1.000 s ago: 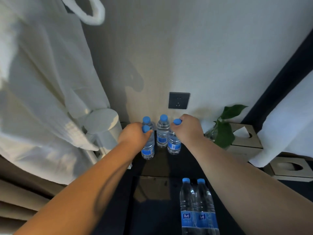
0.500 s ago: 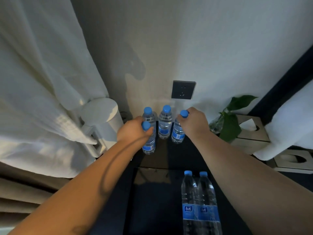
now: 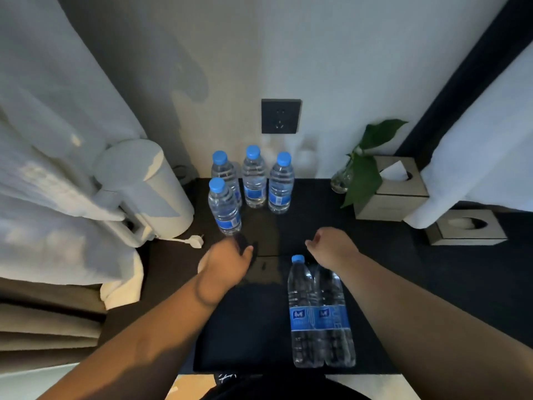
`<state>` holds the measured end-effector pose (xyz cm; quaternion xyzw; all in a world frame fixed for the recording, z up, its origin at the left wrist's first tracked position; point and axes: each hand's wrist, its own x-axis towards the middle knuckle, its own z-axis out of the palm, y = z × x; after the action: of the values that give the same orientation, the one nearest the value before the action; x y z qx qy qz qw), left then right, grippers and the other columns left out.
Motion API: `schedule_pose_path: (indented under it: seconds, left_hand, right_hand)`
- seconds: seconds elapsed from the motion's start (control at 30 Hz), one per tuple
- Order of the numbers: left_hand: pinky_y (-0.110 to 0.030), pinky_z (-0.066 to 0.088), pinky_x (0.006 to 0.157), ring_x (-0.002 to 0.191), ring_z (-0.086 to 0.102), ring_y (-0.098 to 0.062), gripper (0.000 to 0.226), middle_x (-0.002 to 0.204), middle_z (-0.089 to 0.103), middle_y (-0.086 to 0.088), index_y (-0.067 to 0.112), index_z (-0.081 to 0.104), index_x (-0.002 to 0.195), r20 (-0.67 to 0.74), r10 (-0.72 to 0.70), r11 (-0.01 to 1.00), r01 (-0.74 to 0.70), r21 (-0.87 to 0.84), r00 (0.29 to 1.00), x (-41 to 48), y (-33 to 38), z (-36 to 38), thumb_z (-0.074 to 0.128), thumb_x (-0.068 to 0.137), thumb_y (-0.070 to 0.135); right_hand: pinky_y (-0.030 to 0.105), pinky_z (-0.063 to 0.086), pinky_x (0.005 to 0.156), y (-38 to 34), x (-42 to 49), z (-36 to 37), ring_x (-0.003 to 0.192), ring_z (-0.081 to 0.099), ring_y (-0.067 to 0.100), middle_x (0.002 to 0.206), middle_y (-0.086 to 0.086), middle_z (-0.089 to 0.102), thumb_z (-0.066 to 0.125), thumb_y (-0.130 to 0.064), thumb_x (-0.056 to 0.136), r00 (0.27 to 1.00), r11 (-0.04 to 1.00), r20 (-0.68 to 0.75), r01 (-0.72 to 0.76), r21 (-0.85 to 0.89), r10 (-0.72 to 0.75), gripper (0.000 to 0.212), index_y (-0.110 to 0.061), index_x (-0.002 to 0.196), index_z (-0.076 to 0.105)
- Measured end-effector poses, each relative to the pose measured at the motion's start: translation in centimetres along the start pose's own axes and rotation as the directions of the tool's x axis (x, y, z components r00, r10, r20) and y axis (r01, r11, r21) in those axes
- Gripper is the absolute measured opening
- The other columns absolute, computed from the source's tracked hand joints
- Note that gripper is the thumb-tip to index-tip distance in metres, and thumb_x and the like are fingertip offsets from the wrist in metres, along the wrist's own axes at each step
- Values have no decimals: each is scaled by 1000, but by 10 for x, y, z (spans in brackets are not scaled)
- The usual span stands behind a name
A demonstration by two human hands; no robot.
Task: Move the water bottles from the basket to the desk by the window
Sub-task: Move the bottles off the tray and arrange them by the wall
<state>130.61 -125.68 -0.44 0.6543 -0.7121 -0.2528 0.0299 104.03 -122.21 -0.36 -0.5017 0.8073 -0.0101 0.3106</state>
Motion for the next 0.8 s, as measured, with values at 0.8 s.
schedule_pose_path:
  seconds: [0.8]
  left_hand:
    - [-30, 49, 68, 85, 68, -25, 41, 88, 71, -8, 13, 61, 77, 362, -95, 995, 85, 44, 927, 7, 107, 68, 61, 88, 52]
  right_hand:
    - [33, 47, 70, 12, -10, -9, 85, 65, 25, 82, 6, 60, 65, -45, 95, 962, 994, 267, -28, -104, 55, 36, -15, 77, 56]
